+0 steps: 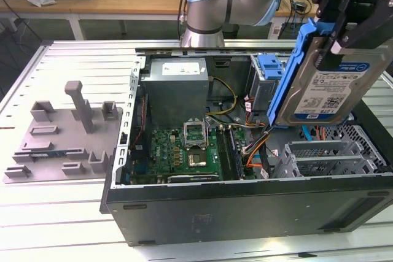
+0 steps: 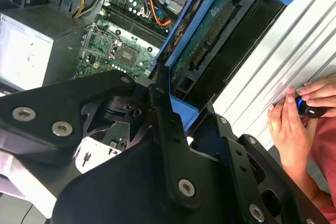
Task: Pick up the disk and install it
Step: 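Insert the disk into the insertion slot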
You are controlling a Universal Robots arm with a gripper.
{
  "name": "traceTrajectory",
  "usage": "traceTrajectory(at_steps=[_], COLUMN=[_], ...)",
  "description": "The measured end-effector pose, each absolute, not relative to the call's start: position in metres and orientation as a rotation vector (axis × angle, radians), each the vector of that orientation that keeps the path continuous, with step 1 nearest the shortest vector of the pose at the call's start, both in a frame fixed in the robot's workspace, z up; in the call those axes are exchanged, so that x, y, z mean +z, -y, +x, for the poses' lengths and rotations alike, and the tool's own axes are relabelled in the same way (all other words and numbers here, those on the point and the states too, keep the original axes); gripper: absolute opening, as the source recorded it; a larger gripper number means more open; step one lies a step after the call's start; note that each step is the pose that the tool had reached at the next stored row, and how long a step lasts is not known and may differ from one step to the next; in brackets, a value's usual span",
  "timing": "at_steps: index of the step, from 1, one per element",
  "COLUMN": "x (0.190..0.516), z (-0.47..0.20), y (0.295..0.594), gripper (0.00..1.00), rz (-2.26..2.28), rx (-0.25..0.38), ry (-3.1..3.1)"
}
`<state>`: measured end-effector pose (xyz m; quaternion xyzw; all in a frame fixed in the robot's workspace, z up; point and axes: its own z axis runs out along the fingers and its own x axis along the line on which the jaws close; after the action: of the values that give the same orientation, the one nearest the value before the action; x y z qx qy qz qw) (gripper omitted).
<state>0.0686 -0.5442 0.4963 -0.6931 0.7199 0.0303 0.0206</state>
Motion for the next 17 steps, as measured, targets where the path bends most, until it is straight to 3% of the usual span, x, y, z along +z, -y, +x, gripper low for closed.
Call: traceTrajectory(at_steps=[17], x=[0.496], z=[0.11], y=[0.551], gripper=[0.37], rz=[-2.141], rx=[0.099], ry=[-2.236])
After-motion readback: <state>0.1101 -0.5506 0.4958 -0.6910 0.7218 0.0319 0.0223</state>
